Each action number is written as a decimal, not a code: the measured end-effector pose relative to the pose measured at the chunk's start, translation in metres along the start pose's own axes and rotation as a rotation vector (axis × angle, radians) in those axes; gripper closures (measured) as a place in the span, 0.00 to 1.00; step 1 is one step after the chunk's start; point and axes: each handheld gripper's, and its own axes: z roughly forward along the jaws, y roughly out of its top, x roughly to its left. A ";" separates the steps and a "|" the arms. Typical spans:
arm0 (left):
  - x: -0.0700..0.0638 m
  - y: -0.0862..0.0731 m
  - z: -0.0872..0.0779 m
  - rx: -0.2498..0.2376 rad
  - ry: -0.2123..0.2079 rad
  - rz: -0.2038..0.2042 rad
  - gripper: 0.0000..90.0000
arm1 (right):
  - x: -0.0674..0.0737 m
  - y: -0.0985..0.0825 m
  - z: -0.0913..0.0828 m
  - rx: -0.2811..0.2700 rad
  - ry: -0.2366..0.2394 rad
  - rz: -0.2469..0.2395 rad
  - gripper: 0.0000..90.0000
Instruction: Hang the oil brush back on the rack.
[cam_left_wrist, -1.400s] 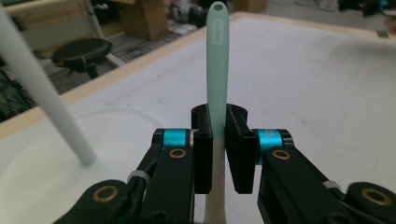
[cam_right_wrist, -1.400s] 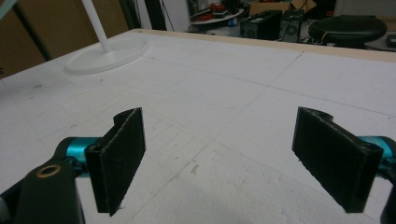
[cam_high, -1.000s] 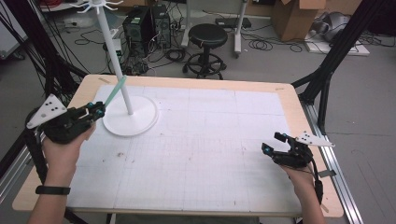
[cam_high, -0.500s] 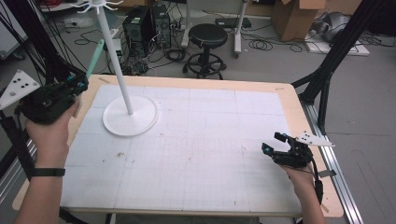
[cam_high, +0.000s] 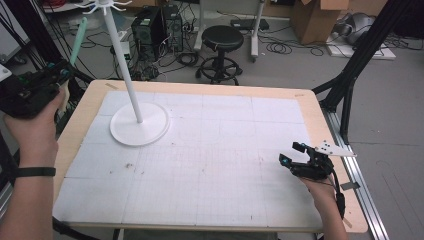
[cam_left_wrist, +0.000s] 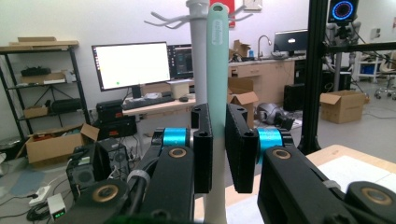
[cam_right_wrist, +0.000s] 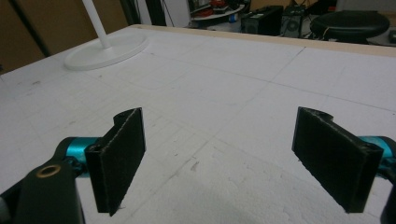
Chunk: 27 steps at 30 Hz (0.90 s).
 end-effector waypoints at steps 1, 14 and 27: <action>0.001 0.001 0.000 -0.007 0.001 -0.001 0.91 | 0.000 0.000 0.000 0.001 0.001 0.000 0.18; 0.008 0.003 0.010 -0.005 0.015 -0.009 0.91 | 0.000 0.000 0.000 0.001 0.005 -0.002 0.18; 0.007 0.000 0.021 0.002 0.008 -0.017 0.91 | 0.000 -0.001 0.001 0.004 0.006 -0.004 0.18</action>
